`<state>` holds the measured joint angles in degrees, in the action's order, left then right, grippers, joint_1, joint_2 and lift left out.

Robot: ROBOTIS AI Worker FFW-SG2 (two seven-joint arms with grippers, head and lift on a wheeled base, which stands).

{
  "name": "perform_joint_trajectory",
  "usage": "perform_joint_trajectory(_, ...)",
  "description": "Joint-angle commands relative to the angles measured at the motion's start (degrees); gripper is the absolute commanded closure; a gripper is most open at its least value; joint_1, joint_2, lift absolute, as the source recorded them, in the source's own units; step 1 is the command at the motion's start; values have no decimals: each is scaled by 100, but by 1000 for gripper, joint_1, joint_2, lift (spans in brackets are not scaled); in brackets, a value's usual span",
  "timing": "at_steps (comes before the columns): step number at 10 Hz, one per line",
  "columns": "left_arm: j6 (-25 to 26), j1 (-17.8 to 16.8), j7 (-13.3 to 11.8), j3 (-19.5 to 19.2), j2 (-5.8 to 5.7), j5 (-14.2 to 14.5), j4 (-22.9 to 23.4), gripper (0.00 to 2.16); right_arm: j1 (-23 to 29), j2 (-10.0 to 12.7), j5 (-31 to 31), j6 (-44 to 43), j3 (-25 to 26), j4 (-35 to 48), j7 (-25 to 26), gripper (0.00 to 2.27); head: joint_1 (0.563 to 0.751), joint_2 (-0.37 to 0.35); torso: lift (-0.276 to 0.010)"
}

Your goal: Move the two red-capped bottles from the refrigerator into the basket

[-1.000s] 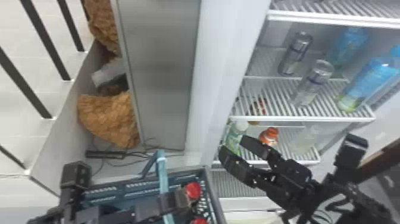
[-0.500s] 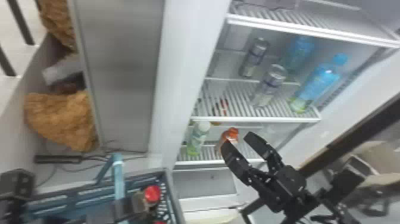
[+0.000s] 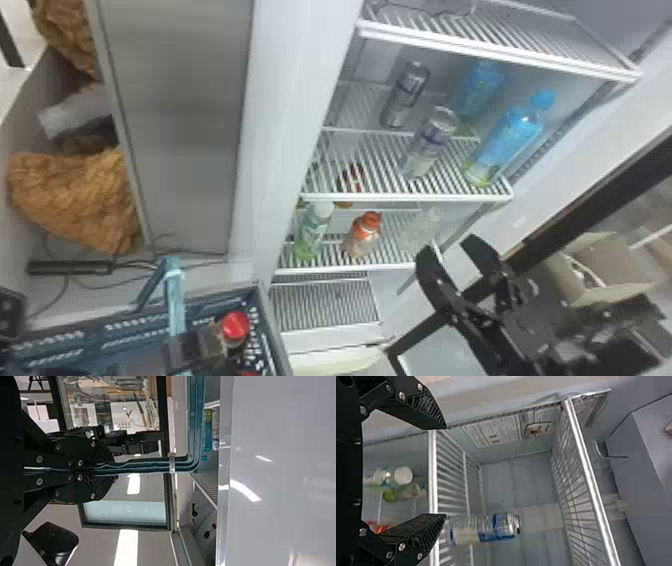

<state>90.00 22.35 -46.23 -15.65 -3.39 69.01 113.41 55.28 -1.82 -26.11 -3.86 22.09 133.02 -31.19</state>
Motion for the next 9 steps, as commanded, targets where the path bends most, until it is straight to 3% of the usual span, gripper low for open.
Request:
perform_joint_trajectory(1,3,14,0,-12,14,0,0,1204,224,156,120,-92,156,-20,-1,243,695,-350,0)
perform_joint_trajectory(3,3,14,0,-23,23,0,0,1204,435,187,200,-162,191,-34,-1,243,695,-350,0)
perform_joint_trajectory(9,3,0,8,-23,49,-12,0,1204,421,187,166,-261,191,-90,-10,252,695,-350,0)
